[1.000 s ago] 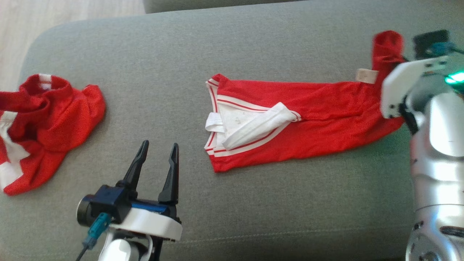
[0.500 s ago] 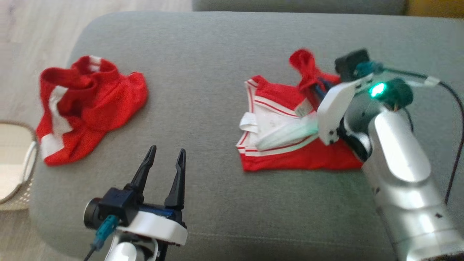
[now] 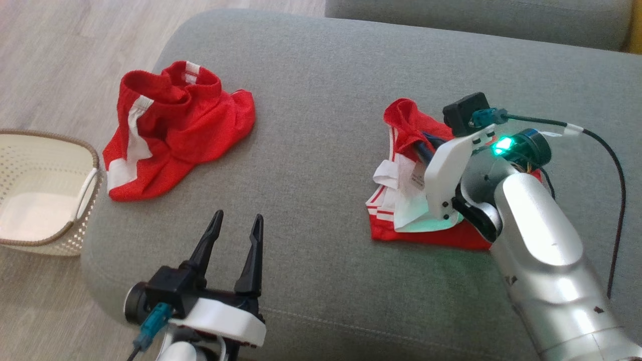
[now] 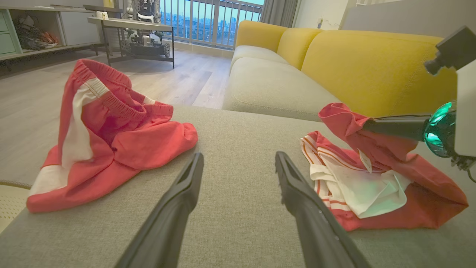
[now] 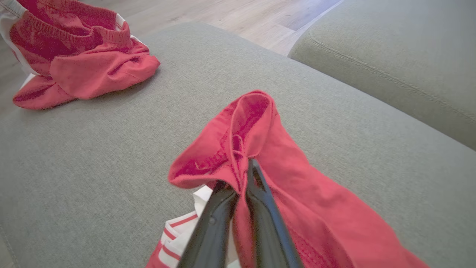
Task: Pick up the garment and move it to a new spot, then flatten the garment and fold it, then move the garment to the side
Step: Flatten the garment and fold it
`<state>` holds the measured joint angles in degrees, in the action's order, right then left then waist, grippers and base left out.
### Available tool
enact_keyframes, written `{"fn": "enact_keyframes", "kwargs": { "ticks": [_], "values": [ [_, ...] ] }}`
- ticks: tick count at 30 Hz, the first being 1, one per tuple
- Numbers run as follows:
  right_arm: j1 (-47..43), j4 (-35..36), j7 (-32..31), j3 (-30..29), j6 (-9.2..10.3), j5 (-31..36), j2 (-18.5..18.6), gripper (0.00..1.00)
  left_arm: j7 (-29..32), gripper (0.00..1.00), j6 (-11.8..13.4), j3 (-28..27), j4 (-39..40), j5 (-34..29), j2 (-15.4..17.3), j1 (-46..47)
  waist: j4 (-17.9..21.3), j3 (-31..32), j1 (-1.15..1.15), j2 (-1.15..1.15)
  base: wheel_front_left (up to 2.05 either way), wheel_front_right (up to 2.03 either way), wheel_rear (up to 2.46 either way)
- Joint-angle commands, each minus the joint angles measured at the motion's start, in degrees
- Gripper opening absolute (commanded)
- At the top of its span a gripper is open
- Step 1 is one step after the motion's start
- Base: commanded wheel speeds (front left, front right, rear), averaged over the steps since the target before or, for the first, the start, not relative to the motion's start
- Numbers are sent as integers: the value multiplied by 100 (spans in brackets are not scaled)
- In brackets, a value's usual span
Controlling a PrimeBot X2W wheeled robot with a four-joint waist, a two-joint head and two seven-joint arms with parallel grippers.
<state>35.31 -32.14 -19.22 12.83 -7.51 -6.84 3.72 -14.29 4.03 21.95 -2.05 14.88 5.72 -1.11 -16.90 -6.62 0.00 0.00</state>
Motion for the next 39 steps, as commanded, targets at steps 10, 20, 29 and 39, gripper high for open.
{"fn": "enact_keyframes", "kwargs": {
  "ticks": [10,20,29,39],
  "values": [
    [266,646,327,-6,2,-560,-84,100,-70,100,45,-263,197,32,-42,130,152,-96,0,0,0,0,0],
    [197,1261,362,-763,2,1055,23,100,-71,100,-5,-340,286,-14,-72,232,329,-200,0,0,0,0,0],
    [-263,648,587,-826,2,1626,504,0,-71,100,-84,-374,294,-48,-93,181,214,-280,0,0,0,0,0],
    [-1059,423,818,-76,2,1567,-36,0,-71,100,-136,-388,264,-124,-94,164,218,-317,0,0,0,0,0]
  ]
}}
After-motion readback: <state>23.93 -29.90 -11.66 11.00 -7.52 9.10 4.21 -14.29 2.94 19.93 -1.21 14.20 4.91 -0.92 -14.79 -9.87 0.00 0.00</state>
